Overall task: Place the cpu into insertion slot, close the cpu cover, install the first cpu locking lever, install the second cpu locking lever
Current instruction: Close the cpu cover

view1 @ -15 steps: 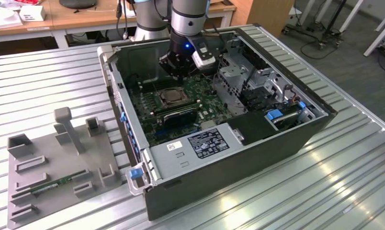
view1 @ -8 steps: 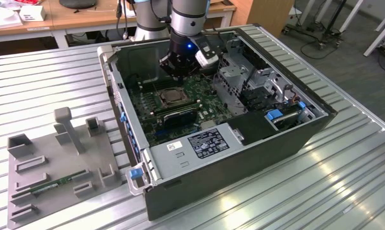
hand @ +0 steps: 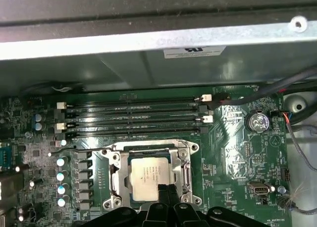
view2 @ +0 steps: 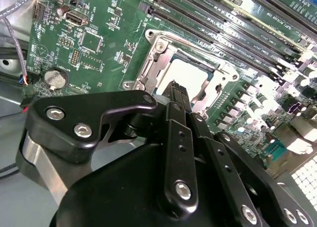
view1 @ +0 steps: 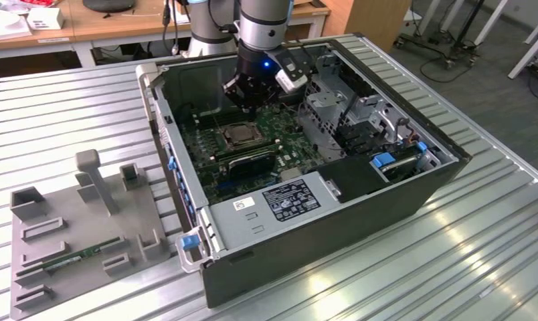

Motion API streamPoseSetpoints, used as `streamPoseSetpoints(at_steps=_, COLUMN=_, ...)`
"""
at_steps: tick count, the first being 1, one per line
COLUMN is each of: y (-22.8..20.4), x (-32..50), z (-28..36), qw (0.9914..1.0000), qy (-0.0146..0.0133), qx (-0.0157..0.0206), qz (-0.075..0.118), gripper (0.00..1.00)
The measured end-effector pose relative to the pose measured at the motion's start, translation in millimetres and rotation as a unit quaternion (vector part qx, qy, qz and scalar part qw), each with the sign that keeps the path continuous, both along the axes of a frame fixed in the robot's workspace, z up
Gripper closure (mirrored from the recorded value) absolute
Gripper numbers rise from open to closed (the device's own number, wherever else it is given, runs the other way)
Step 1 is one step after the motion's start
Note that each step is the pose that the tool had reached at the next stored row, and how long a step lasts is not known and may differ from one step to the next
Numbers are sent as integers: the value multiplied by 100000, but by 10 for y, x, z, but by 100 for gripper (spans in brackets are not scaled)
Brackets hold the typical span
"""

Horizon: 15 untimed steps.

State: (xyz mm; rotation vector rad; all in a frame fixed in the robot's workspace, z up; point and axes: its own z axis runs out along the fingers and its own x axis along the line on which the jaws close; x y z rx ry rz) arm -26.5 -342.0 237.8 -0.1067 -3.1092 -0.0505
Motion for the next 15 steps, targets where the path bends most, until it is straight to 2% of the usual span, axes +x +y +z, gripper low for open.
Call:
streamPoseSetpoints(at_steps=7, y=0, x=0, z=0, qw=99999, qy=1, qx=3, qz=545, gripper=89)
streamPoseSetpoints(at_steps=10, y=0, x=0, z=-2, qw=99960, qy=-2, qx=4, qz=2840, gripper=89)
streamPoseSetpoints(at_steps=13, y=0, x=0, z=-5, qw=99849, qy=-4, qx=2, qz=5495, gripper=89)
streamPoseSetpoints(at_steps=15, y=0, x=0, z=-6, qw=99782, qy=-9, qx=-2, qz=6594, gripper=89)
